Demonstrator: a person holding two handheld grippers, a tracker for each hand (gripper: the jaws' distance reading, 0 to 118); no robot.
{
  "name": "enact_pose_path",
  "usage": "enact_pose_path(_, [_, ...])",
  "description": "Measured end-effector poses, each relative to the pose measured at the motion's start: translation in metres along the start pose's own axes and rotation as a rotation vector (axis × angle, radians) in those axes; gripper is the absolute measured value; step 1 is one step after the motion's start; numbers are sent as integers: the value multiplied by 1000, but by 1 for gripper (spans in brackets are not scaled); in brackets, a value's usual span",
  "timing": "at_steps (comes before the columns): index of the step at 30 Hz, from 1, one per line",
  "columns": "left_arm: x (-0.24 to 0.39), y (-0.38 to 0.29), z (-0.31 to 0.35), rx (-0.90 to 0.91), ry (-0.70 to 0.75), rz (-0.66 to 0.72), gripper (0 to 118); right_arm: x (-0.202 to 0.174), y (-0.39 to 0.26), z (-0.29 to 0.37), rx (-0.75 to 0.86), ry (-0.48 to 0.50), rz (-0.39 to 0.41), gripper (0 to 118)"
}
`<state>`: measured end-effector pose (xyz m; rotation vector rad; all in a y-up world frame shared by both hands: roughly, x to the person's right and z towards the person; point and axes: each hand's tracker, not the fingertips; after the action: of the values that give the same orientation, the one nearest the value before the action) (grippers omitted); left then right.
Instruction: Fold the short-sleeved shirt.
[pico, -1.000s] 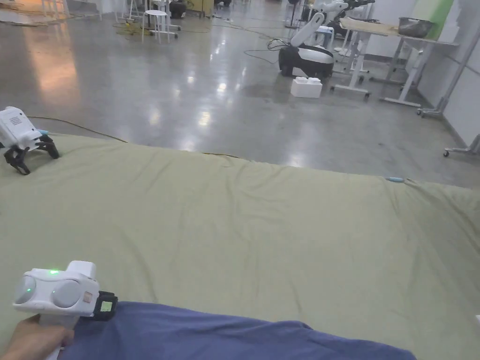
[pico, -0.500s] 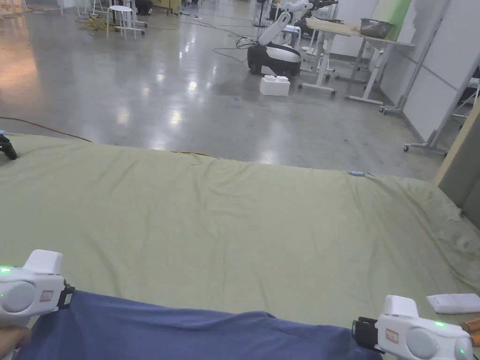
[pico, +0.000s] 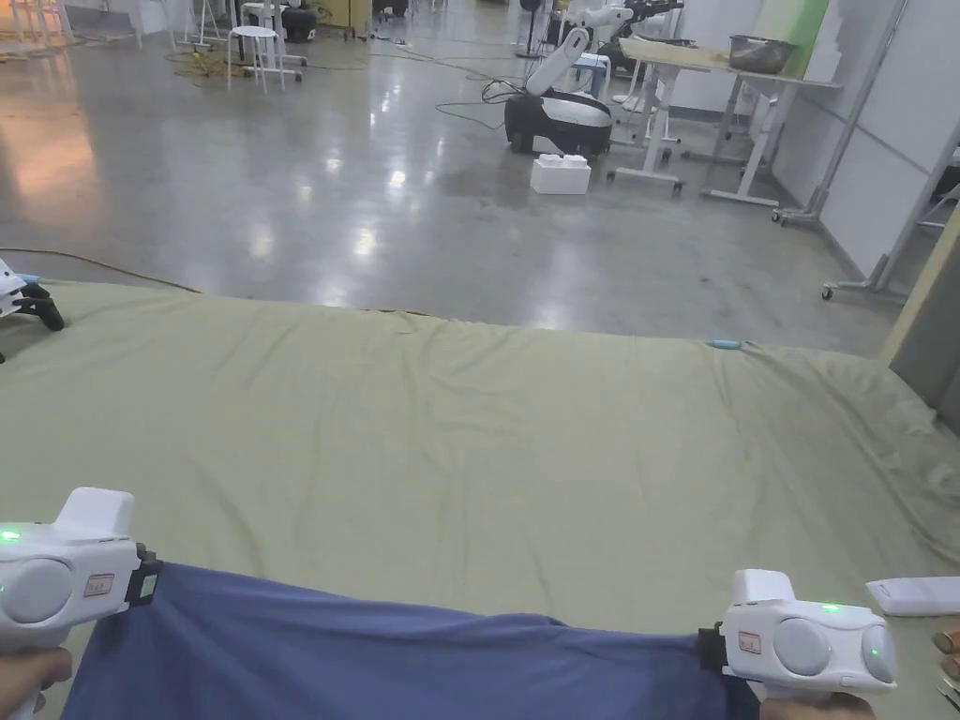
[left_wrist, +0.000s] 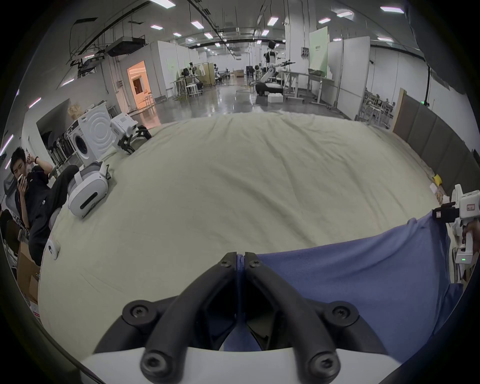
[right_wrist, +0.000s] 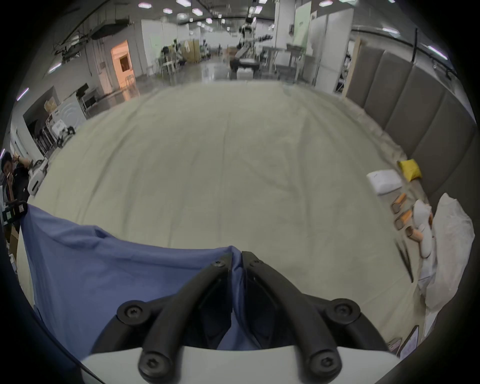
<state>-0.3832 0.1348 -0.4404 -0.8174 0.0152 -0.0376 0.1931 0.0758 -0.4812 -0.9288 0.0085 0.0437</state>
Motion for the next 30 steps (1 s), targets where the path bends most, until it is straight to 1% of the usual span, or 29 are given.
enact_pose_path(7, [-6,13,63,131,-24,26,0,-5,6,101,246,-6,16,4])
enact_pose_path(9, [-8,18,89,182,-20,35,0,-5,9,134,327,2,1,4])
enact_pose_path(12, [-12,32,132,274,-19,50,0,-6,21,186,442,-17,2,4])
enact_pose_path(16, [-22,54,186,387,-6,66,0,-3,43,244,546,-4,-6,4])
enact_pose_path(21, [-32,94,233,490,15,56,0,-6,86,303,647,-18,24,4])
enact_pose_path(26, [-37,146,256,536,42,56,0,-11,149,334,707,-37,47,4])
enact_pose_path(27, [-39,159,258,548,48,52,0,-17,159,347,718,-40,53,4])
enact_pose_path(30, [-43,193,262,564,79,31,0,-21,196,361,750,-76,70,4])
